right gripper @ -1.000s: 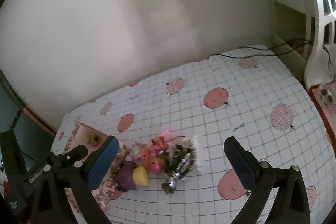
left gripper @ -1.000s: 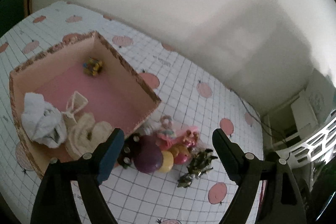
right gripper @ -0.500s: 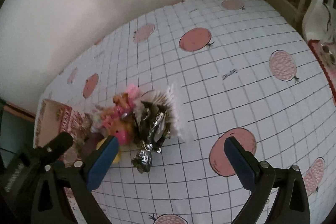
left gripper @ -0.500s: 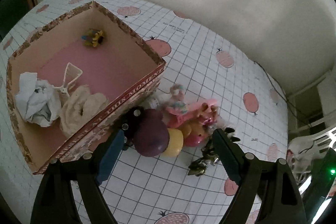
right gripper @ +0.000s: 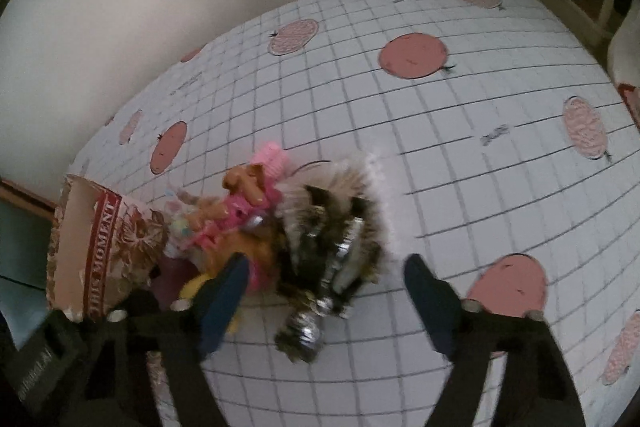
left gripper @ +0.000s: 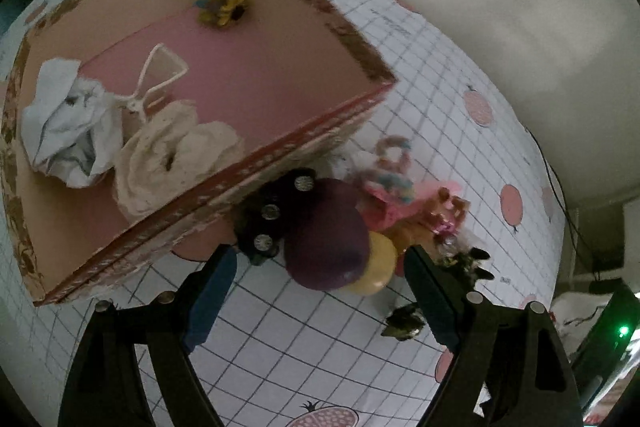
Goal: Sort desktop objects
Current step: 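Grasp the purple ball with the left tool while the right tool grasps the black robot figure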
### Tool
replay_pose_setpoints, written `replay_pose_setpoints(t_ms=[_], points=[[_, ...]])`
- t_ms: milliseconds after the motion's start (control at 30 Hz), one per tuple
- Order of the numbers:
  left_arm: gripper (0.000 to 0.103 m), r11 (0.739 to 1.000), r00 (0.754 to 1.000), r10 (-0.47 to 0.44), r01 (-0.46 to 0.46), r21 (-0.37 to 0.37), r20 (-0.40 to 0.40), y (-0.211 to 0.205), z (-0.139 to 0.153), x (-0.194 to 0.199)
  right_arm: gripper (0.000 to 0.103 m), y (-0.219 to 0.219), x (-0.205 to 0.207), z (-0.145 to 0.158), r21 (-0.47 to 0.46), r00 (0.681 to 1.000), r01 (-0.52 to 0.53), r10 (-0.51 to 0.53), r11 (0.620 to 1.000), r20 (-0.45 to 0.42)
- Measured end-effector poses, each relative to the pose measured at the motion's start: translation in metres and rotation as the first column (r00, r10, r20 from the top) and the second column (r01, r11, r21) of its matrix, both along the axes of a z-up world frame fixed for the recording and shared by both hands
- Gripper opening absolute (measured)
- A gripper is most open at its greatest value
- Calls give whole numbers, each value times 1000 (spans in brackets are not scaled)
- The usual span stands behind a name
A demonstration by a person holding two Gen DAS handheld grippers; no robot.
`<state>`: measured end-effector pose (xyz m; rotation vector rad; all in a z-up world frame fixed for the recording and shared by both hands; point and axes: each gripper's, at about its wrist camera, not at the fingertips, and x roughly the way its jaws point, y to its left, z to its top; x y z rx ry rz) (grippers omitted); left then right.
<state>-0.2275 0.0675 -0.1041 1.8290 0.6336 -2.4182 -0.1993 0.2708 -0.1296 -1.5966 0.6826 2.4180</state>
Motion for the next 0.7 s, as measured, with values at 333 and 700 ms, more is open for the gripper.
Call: replay_pose_setpoints(t_ms=[333,700], points=[[86,995,997,58,-61,75,50,-13,-15,2,49,2,2,-6,6,999,32,-32,999,36],[86,982,991,119,-127,140,68,-23,-23,11,40,14,13,-4,-122,995,58,-47,991,89]])
